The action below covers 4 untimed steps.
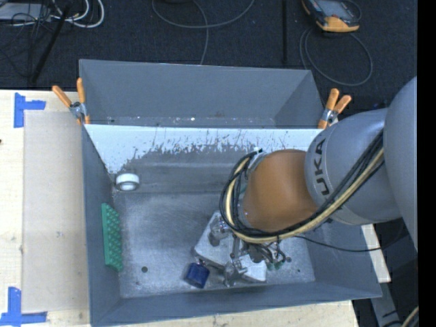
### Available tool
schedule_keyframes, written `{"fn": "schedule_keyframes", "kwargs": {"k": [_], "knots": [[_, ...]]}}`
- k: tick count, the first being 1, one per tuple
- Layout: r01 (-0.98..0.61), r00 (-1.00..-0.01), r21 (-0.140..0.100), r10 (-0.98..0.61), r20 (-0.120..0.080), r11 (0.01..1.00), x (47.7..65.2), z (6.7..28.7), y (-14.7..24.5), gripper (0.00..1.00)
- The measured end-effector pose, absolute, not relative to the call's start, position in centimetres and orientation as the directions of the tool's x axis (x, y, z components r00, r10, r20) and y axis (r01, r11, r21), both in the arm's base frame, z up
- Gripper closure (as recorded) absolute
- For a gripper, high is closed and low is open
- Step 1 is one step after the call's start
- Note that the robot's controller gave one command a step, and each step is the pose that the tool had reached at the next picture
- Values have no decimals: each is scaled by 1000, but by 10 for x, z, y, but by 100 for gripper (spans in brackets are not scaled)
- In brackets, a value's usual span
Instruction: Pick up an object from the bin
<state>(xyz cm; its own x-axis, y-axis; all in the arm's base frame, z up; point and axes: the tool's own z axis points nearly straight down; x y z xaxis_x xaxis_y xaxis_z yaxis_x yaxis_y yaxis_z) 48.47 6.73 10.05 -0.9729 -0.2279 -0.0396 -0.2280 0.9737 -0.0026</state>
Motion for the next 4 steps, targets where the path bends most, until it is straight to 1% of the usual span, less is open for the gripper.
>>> {"fn": "schedule_keyframes", "kwargs": {"k": [1, 2, 3, 4], "knots": [[-228, -973, -2, -228, -47, 974, 487, 103, 68, 100], [-612, -790, -1, -612, -5, 790, 489, 171, 111, 100], [-610, -793, 1, -610, 0, 793, 488, 169, 110, 0], [-911, -413, 4, -911, 2, 413, 492, 70, 108, 0]]}}
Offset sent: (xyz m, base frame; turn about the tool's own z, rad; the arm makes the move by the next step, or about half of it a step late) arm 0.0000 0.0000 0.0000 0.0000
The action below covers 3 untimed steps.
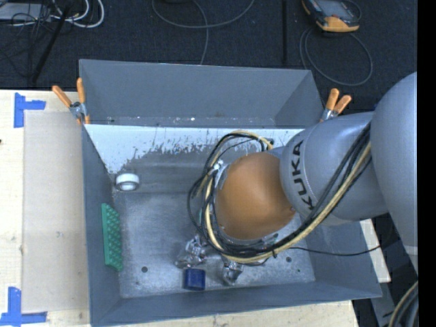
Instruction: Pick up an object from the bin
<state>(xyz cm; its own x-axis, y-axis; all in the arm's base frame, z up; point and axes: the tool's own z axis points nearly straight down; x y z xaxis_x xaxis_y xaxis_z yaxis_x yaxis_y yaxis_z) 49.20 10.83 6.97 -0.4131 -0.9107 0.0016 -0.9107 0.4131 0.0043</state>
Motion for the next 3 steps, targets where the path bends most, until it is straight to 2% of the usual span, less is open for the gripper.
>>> {"fn": "schedule_keyframes", "kwargs": {"k": [1, 2, 3], "knots": [[-909, -416, 1, -909, 3, 416, 493, 72, 107, 100], [-909, -417, 0, -909, -2, 417, 493, 71, 108, 0], [-908, -418, 0, -908, 2, 418, 494, 72, 107, 100]]}}
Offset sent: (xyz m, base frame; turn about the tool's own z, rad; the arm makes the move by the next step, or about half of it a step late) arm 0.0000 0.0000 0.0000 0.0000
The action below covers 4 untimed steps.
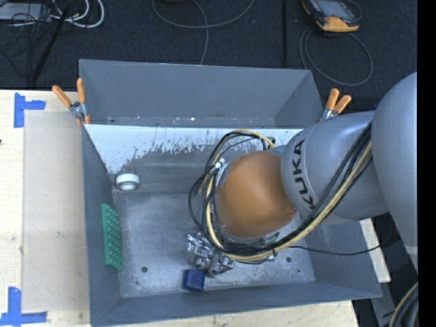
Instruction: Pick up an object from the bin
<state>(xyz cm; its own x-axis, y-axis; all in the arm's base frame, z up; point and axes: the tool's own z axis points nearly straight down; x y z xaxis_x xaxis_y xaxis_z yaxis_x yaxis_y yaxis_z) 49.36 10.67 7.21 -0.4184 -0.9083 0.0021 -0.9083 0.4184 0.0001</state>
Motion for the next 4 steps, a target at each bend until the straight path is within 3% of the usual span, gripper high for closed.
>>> {"fn": "schedule_keyframes", "kwargs": {"k": [1, 2, 3, 4], "knots": [[-908, -419, 0, -908, -2, 419, 493, 71, 108, 0], [-908, -420, 0, -908, 2, 420, 494, 72, 107, 100], [-907, -421, 0, -907, 1, 421, 494, 72, 106, 100], [-907, -421, 0, -907, -2, 421, 493, 71, 108, 0]]}}
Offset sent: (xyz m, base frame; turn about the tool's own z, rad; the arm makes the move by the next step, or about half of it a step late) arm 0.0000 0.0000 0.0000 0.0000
